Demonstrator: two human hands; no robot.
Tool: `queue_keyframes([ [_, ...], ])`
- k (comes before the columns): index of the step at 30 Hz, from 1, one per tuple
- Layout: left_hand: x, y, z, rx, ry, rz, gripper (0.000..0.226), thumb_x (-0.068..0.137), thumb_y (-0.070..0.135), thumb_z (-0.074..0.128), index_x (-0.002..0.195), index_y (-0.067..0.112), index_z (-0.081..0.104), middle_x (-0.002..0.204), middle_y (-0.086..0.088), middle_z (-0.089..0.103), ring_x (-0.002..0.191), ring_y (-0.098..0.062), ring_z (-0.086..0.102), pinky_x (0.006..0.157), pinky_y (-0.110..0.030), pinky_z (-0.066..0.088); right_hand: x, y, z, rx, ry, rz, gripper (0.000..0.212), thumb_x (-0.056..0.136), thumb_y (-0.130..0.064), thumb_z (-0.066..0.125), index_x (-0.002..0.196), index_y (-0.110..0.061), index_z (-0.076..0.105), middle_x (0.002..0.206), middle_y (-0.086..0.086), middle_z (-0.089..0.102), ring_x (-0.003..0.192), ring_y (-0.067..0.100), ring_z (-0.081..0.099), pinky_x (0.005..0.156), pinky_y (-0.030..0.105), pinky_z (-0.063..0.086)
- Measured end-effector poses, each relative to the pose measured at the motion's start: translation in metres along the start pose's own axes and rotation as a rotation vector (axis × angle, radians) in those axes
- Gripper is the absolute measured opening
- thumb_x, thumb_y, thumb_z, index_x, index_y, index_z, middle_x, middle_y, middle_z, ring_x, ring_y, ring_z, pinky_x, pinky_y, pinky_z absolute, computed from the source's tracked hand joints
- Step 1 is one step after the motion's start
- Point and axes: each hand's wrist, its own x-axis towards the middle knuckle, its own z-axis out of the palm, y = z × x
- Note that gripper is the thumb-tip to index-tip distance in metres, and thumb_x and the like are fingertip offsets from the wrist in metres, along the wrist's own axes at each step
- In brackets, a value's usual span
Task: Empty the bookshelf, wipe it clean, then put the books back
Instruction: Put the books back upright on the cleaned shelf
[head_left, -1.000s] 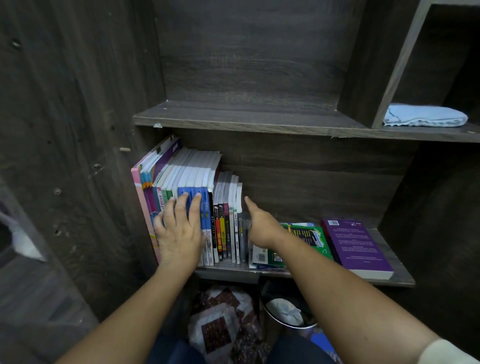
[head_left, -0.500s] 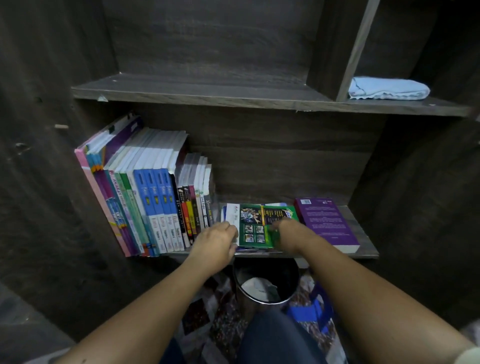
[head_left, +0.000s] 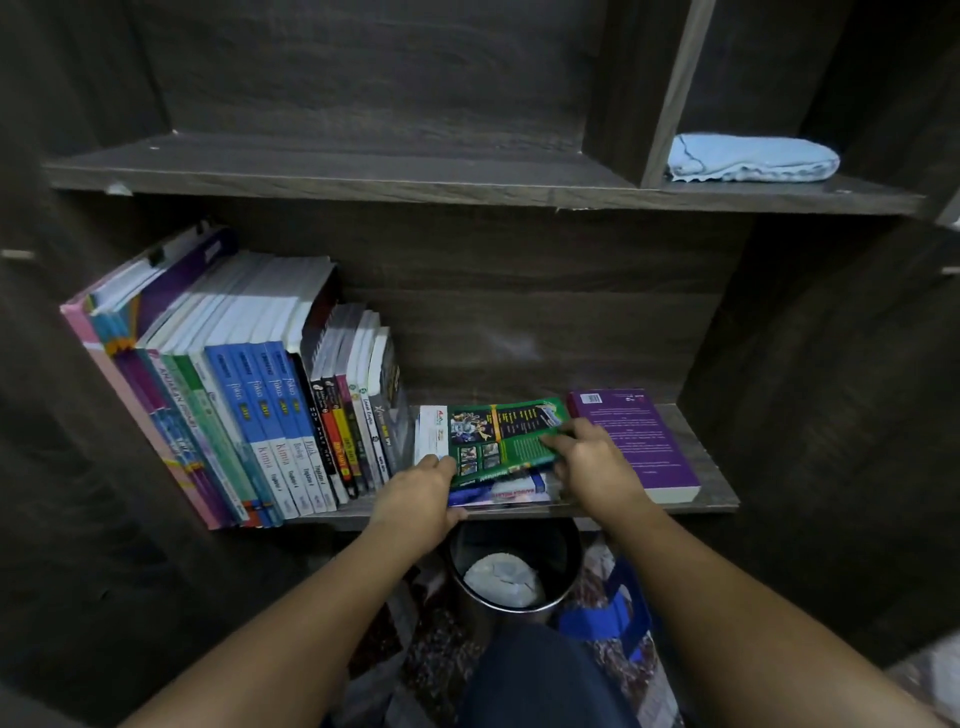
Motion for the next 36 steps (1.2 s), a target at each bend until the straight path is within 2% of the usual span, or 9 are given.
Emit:
queue_keyframes([
  [6, 0.003, 0.021, -0.030, -0.062, 0.187, -0.106, 0.049, 0.093, 0.050, 0.052, 0.126, 0.017, 0.038, 0.111, -0.006, 0.059, 0.093, -0.027, 0.063, 0.065, -0.033, 0.046, 0.002, -0.037, -0.023, 0.076, 0.462, -0.375, 0.041, 0.078, 0.006, 0.069, 0.117, -0.005, 0.065, 0.126, 0.015, 0.058, 0.111, 0.036, 0.056, 0.074, 0.051, 0.057],
  [9, 0.000, 0.020, -0.049, -0.145, 0.352, -0.135, 0.062, 0.093, 0.041, 0.056, 0.142, 0.019, 0.024, 0.120, -0.007, 0.056, 0.092, -0.028, 0.064, 0.064, -0.033, 0.045, 0.005, -0.069, -0.031, 0.162, 0.495, -0.517, 0.063, 0.074, 0.013, 0.065, 0.132, -0.009, 0.056, 0.138, 0.014, 0.052, 0.118, 0.033, 0.057, 0.087, 0.041, 0.053],
  [13, -0.005, 0.000, -0.069, -0.224, 0.563, -0.136, 0.079, 0.092, 0.027, 0.059, 0.151, 0.017, 0.008, 0.121, -0.011, 0.055, 0.074, -0.024, 0.065, 0.055, -0.031, 0.050, 0.008, -0.096, -0.041, 0.259, 0.419, -0.455, 0.077, 0.078, 0.015, 0.054, 0.147, -0.017, 0.040, 0.153, 0.006, 0.036, 0.133, 0.025, 0.046, 0.096, 0.035, 0.048],
  [16, -0.010, -0.019, -0.077, -0.152, 0.672, -0.133, 0.076, 0.086, 0.016, 0.066, 0.148, 0.008, 0.023, 0.113, -0.016, 0.057, 0.058, -0.026, 0.060, 0.043, -0.028, 0.038, 0.011, -0.097, -0.037, 0.190, 0.352, -0.408, 0.066, 0.081, 0.010, 0.055, 0.141, -0.016, 0.048, 0.148, 0.007, 0.041, 0.130, 0.027, 0.048, 0.095, 0.038, 0.048],
  [19, -0.012, -0.027, -0.084, -0.053, 0.615, -0.148, 0.042, 0.089, 0.019, 0.064, 0.126, 0.006, 0.048, 0.107, -0.013, 0.052, 0.057, -0.019, 0.047, 0.048, -0.028, 0.032, 0.012, -0.094, -0.027, 0.108, 0.234, -0.379, 0.047, 0.082, 0.005, 0.054, 0.126, -0.009, 0.062, 0.139, 0.009, 0.050, 0.119, 0.032, 0.055, 0.089, 0.040, 0.051],
  [22, -0.011, -0.026, -0.088, 0.003, 0.580, -0.146, 0.030, 0.090, 0.021, 0.062, 0.114, 0.007, 0.052, 0.104, -0.011, 0.050, 0.065, -0.019, 0.051, 0.052, -0.027, 0.032, 0.010, -0.092, -0.019, 0.033, 0.094, -0.326, 0.037, 0.088, -0.005, 0.050, 0.122, -0.013, 0.062, 0.135, 0.003, 0.051, 0.116, 0.028, 0.055, 0.084, 0.035, 0.047],
  [27, -0.008, -0.022, -0.092, 0.070, 0.404, -0.212, 0.065, 0.094, 0.038, 0.057, 0.144, 0.011, 0.026, 0.105, -0.009, 0.062, 0.084, -0.024, 0.065, 0.058, -0.028, 0.042, 0.005, -0.092, -0.009, -0.030, -0.148, -0.212, 0.038, 0.091, -0.010, 0.048, 0.126, -0.020, 0.059, 0.130, 0.006, 0.052, 0.115, 0.027, 0.054, 0.087, 0.033, 0.045],
  [32, -0.002, -0.024, -0.100, 0.138, 0.302, -0.284, 0.079, 0.090, 0.023, 0.065, 0.151, 0.015, 0.017, 0.092, -0.006, 0.066, 0.080, -0.025, 0.062, 0.055, -0.033, 0.040, 0.004, -0.081, 0.007, -0.229, -0.331, 0.012, 0.047, 0.091, -0.018, 0.053, 0.138, -0.017, 0.045, 0.138, 0.011, 0.047, 0.123, 0.031, 0.051, 0.099, 0.043, 0.045],
  [36, -0.004, -0.025, -0.097, 0.067, 0.295, -0.296, 0.080, 0.088, 0.019, 0.067, 0.149, 0.016, 0.015, 0.076, -0.001, 0.053, 0.067, -0.021, 0.051, 0.053, -0.032, 0.038, 0.001, -0.056, 0.021, -0.267, -0.453, 0.208, 0.071, 0.093, -0.024, 0.055, 0.153, -0.028, 0.016, 0.158, 0.014, 0.016, 0.138, 0.041, 0.031, 0.107, 0.049, 0.037],
])
